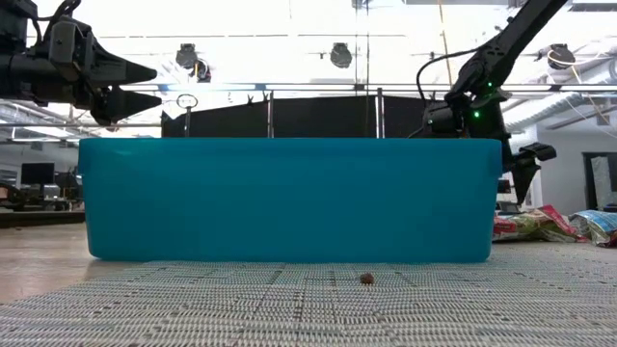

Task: Pick and place Granola Bars by type
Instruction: Put the blue granola bar into the green bin

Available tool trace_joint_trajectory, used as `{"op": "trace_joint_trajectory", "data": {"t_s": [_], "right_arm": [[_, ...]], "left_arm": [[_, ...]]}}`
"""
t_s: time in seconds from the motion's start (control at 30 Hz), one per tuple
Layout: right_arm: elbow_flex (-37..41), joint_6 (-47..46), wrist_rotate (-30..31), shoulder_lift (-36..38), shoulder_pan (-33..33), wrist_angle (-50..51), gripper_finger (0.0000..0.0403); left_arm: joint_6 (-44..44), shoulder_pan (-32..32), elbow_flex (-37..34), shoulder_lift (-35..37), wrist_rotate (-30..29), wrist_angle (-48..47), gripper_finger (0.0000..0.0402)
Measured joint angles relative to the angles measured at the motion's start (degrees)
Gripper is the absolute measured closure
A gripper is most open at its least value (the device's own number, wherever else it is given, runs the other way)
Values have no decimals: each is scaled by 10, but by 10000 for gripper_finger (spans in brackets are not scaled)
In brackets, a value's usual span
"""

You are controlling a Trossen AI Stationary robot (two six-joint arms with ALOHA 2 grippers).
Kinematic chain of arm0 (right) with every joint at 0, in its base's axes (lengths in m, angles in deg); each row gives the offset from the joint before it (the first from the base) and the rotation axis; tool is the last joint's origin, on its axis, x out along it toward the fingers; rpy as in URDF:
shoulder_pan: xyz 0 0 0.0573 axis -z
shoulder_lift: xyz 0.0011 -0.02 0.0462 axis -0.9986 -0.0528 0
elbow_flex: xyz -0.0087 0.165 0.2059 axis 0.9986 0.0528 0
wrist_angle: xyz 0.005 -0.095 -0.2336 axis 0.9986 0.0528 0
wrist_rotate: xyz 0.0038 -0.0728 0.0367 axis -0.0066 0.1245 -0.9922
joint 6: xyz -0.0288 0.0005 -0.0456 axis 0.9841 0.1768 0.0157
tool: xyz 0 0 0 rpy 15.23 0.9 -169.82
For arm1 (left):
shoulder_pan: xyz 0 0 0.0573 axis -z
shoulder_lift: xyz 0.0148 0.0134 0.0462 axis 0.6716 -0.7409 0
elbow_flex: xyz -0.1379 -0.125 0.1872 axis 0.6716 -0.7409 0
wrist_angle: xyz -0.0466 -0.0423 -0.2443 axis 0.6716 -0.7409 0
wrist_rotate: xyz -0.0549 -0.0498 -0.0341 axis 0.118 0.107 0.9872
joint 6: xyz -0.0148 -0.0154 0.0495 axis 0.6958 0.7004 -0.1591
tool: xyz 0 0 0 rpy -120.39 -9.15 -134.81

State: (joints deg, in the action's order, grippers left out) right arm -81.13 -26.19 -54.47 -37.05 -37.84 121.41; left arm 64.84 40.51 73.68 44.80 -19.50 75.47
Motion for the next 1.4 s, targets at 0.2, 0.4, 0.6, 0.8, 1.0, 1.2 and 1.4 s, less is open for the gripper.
{"op": "trace_joint_trajectory", "data": {"t_s": [0.2,0.4,0.6,0.8,1.0,1.2,1.4], "right_arm": [[6,31,0,-20,15,-24,151],[6,43,2,-38,21,-31,152],[6,29,18,-46,22,-41,154],[6,31,18,-54,22,-41,189],[6,31,17,-54,22,-43,225],[5,31,13,-63,22,-39,264],[5,26,-1,-69,22,-39,316]], "left_arm": [[0,0,0,0,0,0,9],[0,0,0,0,0,0,9],[0,0,0,0,0,0,9],[0,0,0,0,0,0,9],[0,0,0,0,0,0,9],[0,0,0,0,0,0,9],[0,0,0,0,0,0,9]]}}
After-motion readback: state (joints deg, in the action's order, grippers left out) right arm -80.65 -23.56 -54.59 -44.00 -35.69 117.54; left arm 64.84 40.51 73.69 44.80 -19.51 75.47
